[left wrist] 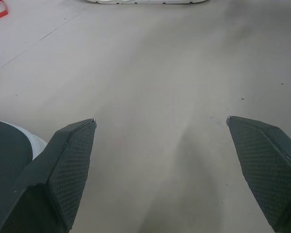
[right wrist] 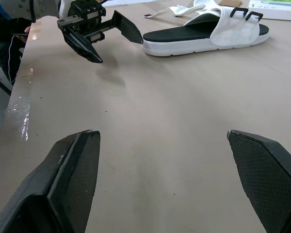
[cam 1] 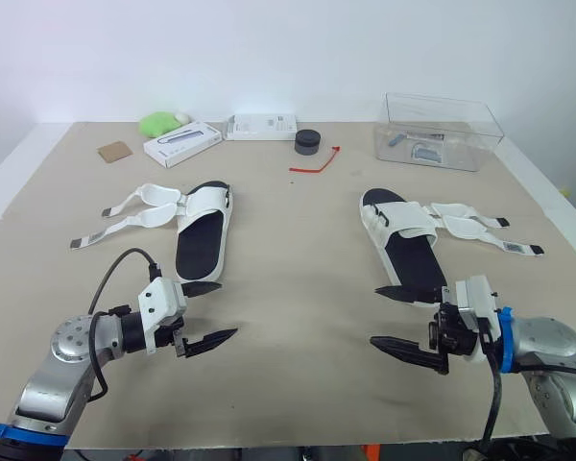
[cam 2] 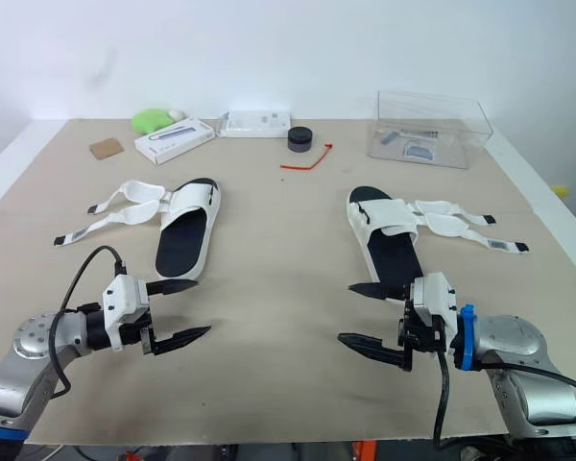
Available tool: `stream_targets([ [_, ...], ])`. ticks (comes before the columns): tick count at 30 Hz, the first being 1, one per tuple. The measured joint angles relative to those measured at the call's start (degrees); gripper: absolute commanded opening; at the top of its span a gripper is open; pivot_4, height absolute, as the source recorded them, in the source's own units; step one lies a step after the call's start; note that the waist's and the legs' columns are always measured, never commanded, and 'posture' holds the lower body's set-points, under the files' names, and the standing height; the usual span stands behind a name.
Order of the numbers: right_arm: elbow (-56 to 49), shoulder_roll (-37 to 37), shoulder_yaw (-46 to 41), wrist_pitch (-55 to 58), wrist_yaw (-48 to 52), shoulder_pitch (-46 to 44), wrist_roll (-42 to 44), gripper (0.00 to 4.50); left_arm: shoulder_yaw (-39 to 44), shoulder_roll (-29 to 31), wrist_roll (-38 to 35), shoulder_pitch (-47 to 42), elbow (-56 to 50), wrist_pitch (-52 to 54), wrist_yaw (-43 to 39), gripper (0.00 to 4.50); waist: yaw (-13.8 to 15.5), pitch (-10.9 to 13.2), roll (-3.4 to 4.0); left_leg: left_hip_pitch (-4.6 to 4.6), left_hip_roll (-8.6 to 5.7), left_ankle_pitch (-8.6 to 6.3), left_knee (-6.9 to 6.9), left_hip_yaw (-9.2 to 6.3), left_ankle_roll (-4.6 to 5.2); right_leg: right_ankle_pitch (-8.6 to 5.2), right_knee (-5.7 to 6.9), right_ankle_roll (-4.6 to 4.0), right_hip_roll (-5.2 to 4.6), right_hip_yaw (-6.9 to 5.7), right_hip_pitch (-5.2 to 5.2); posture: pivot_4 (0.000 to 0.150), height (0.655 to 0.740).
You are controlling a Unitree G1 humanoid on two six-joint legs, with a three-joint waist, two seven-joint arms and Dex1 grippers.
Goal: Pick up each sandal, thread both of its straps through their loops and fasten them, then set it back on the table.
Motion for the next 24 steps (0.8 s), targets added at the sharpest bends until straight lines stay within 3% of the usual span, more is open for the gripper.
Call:
stream_targets([
  [13,0.2,1.9,0.1,2.5,-2.2,-1.0,0.6,4.50,-0.3,0.0,-1.9,-2.4,-0.6,0.7,-3.4,4.46,0.0,0.0,0.00,0.00,0.00,0.00,0.00,0.01,0.00,0.01,0.00,-0.01,0.01,0.02,0.00,0.150,0.7400],
  [17,0.2,3.7,-0.4,5.8,-8.3,-1.5,1.0,4.50,-1.2,0.0,-2.6,-3.5,-0.6,1.6,-4.5,4.46,0.0,0.0,0.00,0.00,0.00,0.00,0.01,0.02,0.00,0.03,0.01,0.00,0.02,0.04,0.00,0.150,0.7400],
  [24,0.4,6.4,-4.3,20.9,-28.4,-11.0,3.3,4.50,-9.0,0.0,-9.4,-11.2,-7.5,11.2,-10.2,4.46,0.0,0.0,0.00,-0.04,-0.04,0.01,0.06,0.07,-0.01,0.09,0.01,0.05,0.05,0.16,-0.02,0.150,0.7400],
])
